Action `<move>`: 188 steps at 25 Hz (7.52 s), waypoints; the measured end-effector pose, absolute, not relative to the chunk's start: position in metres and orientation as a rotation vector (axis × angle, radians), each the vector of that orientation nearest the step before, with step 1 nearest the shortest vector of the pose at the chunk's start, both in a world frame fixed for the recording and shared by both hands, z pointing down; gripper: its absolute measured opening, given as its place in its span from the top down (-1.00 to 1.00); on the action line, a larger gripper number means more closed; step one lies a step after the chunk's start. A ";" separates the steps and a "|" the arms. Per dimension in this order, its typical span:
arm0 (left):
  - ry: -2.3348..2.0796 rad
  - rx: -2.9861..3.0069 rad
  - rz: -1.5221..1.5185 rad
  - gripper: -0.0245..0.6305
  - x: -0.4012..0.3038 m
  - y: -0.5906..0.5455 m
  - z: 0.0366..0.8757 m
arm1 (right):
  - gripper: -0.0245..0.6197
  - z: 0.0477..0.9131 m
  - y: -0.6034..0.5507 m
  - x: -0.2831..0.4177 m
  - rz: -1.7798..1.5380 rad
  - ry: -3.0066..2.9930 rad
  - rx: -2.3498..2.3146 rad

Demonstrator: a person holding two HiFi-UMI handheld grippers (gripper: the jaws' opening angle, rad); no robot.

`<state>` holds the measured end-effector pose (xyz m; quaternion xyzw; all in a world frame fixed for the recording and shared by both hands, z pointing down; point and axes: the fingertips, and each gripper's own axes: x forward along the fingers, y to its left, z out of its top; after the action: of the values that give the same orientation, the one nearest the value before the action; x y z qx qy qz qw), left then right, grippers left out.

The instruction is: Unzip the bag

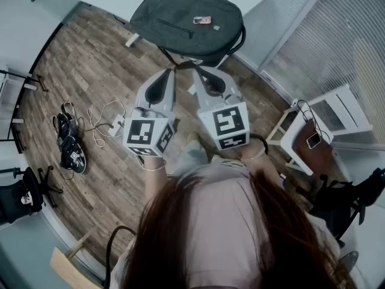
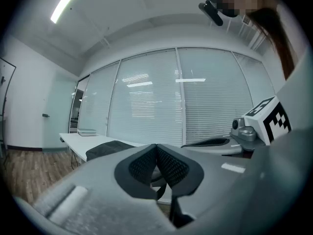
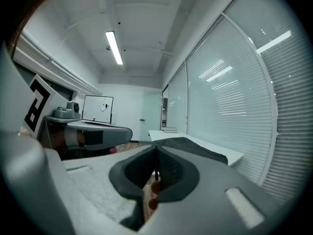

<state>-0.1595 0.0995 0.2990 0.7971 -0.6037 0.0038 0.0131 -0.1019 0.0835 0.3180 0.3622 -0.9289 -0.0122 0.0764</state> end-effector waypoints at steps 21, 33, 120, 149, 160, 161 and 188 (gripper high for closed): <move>-1.776 2.489 0.019 0.90 -0.202 0.049 0.326 | 0.91 0.356 0.044 -0.155 -0.072 -2.703 1.074; -1.665 2.552 0.024 0.90 -0.230 0.016 0.338 | 0.87 0.372 0.013 -0.178 -0.042 -2.620 1.207; -1.522 2.339 0.280 0.90 -0.236 -0.096 0.486 | 0.90 0.512 -0.044 -0.175 0.350 -2.447 1.458; -1.583 2.275 0.258 0.90 -0.236 -0.097 0.489 | 0.90 0.512 -0.041 -0.127 0.338 -2.420 1.388; -1.599 2.263 0.260 0.90 -0.235 -0.097 0.489 | 0.90 0.510 -0.043 -0.100 0.355 -2.404 1.388; -1.600 2.262 0.262 0.90 -0.235 -0.098 0.489 | 0.89 0.510 -0.044 -0.098 0.355 -2.403 1.387; -1.571 2.248 0.369 0.90 -0.234 -0.097 0.488 | 0.89 0.498 -0.066 -0.046 0.333 -2.358 1.454</move>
<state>-0.2335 -0.0970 0.4885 0.7981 -0.5578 0.1312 0.1861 -0.0463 -0.0656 0.4978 0.5131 -0.8321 0.1173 0.1746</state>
